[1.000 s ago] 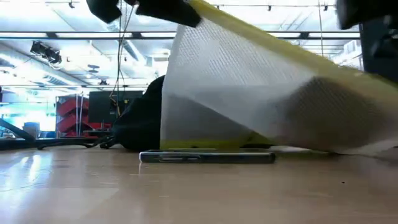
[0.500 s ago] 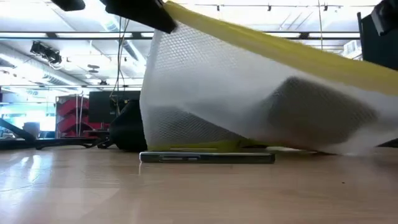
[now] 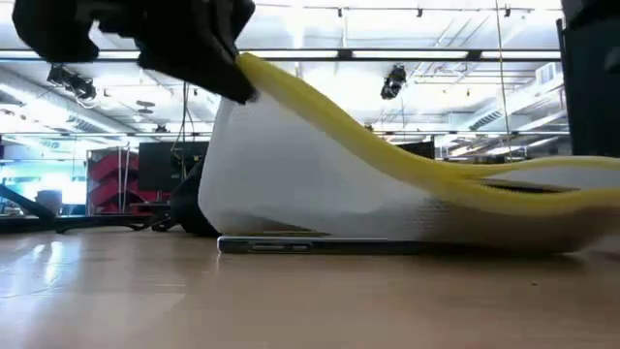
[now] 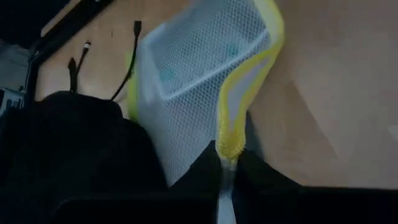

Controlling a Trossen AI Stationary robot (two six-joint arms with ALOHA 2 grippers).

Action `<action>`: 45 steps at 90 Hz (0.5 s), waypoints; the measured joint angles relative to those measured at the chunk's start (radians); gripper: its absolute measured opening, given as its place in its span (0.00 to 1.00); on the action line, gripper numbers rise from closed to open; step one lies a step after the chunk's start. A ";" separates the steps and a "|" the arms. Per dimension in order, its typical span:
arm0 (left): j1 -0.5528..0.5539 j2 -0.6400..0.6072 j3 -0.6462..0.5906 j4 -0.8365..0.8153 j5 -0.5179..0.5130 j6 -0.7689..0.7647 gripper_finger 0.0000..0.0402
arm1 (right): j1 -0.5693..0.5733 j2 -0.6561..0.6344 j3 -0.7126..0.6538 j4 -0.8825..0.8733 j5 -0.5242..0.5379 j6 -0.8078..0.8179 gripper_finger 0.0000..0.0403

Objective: Unpack backpack
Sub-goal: Remove the calculator from the zip bag

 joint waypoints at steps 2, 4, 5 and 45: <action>0.003 0.000 -0.003 0.005 0.001 0.001 0.00 | -0.004 0.000 0.000 0.017 0.023 -0.024 0.42; 0.003 0.000 -0.004 0.007 0.002 0.000 0.00 | -0.009 0.000 0.000 0.039 0.041 -0.050 0.43; 0.003 0.000 -0.004 0.007 0.002 0.000 0.00 | -0.011 0.000 0.000 0.050 0.050 -0.064 0.43; 0.003 -0.013 0.006 0.018 -0.011 0.056 0.25 | -0.054 0.002 0.000 0.455 0.142 -0.602 0.43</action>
